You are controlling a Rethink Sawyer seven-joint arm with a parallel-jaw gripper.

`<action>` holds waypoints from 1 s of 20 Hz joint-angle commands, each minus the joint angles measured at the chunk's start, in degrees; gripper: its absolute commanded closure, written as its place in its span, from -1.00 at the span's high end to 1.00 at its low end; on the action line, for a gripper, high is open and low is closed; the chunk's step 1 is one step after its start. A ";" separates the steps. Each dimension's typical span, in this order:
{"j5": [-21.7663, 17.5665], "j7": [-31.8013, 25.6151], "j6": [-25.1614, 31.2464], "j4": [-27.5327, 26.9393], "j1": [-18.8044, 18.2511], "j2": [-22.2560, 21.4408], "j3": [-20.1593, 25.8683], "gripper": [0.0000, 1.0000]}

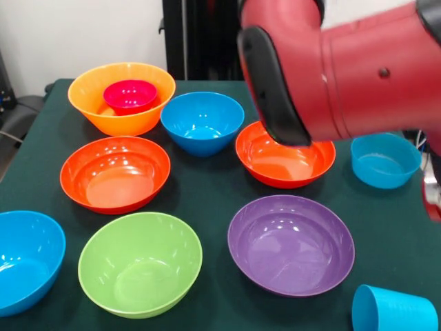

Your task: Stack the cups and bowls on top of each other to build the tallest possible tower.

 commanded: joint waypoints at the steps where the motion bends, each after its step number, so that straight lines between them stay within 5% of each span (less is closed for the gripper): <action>1: -3.03 -20.34 13.85 1.92 -3.37 -6.61 5.17 1.00; 4: -0.34 -17.87 18.46 1.50 -4.08 -8.74 1.52 1.00; 13: 18.31 -16.46 24.21 -2.78 -7.75 -6.33 -17.56 1.00; 20: 17.87 -28.91 17.08 -4.96 -12.87 0.45 -23.89 1.00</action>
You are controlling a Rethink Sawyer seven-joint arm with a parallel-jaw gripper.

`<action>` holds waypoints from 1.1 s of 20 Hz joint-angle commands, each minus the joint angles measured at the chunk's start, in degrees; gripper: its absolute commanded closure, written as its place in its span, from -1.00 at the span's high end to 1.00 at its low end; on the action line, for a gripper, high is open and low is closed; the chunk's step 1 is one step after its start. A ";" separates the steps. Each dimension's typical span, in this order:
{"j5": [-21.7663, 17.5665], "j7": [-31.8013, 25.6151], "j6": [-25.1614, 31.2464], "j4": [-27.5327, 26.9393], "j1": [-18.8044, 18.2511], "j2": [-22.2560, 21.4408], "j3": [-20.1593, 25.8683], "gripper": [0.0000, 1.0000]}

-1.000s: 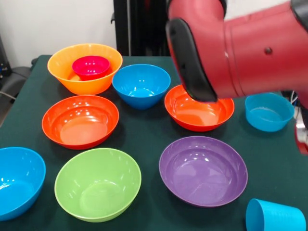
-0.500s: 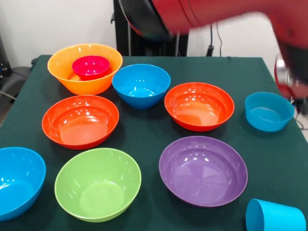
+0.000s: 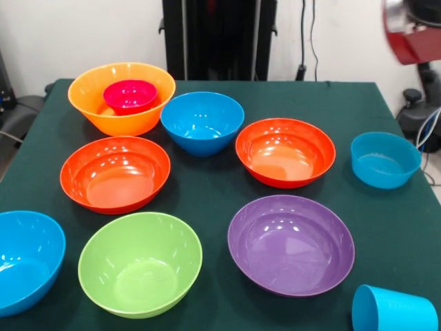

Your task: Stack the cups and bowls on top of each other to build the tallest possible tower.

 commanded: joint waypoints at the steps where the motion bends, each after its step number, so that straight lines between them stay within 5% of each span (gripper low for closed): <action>1: -0.18 -27.55 -5.34 -0.64 -3.29 8.15 -5.28 1.00; 6: 0.50 -32.60 -8.94 -1.46 -4.48 11.21 -6.36 1.00; 12: -3.18 -38.93 -10.08 -1.62 -5.23 12.95 -1.60 1.00; 16: 2.84 -40.24 -14.62 -1.19 -4.73 15.71 -2.88 1.00; 22: 14.67 -45.67 -19.42 -2.90 -6.37 19.14 -13.62 1.00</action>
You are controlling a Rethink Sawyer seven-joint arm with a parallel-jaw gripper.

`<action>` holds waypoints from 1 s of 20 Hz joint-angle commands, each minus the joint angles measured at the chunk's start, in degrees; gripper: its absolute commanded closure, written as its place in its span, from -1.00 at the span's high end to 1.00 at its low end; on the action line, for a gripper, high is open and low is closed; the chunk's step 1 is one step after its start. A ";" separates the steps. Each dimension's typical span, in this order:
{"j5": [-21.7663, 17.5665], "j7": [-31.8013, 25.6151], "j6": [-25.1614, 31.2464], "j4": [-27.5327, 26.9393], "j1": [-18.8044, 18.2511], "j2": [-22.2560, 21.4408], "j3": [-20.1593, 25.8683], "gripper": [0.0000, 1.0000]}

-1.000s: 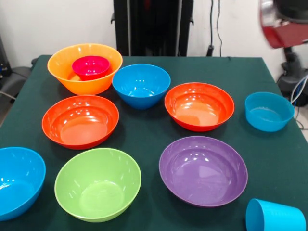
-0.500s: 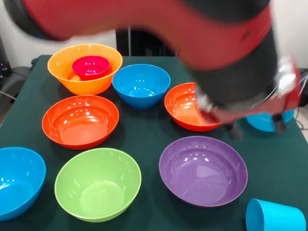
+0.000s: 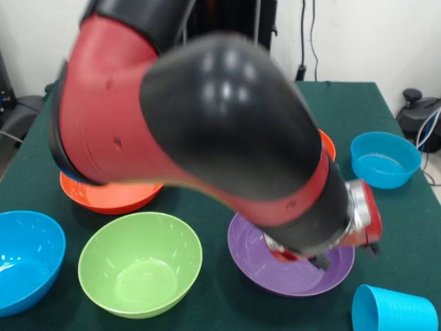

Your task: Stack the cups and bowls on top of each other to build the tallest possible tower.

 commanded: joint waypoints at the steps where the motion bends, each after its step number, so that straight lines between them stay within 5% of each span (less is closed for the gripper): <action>1: 9.15 -22.09 -5.80 -2.03 -1.48 3.48 -7.90 1.00; 8: 20.90 -26.69 -7.40 -4.01 -4.08 4.02 -15.93 1.00; 11: 21.87 -28.76 -10.87 -4.48 -4.28 3.43 -15.72 1.00; 14: 22.67 -29.88 -6.60 -4.56 -5.64 -0.59 -16.84 1.00; 20: 31.93 -32.40 -3.71 -5.43 -9.10 -2.64 -27.87 1.00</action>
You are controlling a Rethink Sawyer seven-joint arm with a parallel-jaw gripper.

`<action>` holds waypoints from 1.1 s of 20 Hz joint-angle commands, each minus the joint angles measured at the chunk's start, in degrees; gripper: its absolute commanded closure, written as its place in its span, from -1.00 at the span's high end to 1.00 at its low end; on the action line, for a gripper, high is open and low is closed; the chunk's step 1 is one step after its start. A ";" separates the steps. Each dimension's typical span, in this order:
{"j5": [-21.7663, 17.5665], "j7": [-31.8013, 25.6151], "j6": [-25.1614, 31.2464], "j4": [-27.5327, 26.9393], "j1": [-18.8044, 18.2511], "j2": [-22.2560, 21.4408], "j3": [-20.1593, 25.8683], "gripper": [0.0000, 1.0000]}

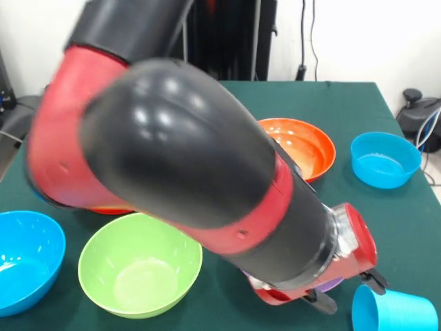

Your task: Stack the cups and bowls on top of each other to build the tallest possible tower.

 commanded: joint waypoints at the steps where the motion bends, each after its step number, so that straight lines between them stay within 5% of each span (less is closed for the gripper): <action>1: 8.47 -23.09 -1.35 -2.53 -3.10 -3.51 -9.56 1.00; 5: 8.93 -25.21 -5.65 -2.99 -2.47 -0.68 -6.51 1.00; 9: 8.88 -26.26 -2.21 -2.92 -2.84 1.65 -8.37 1.00; 22: 5.33 -24.63 -3.25 -2.40 -0.77 5.00 -2.36 1.00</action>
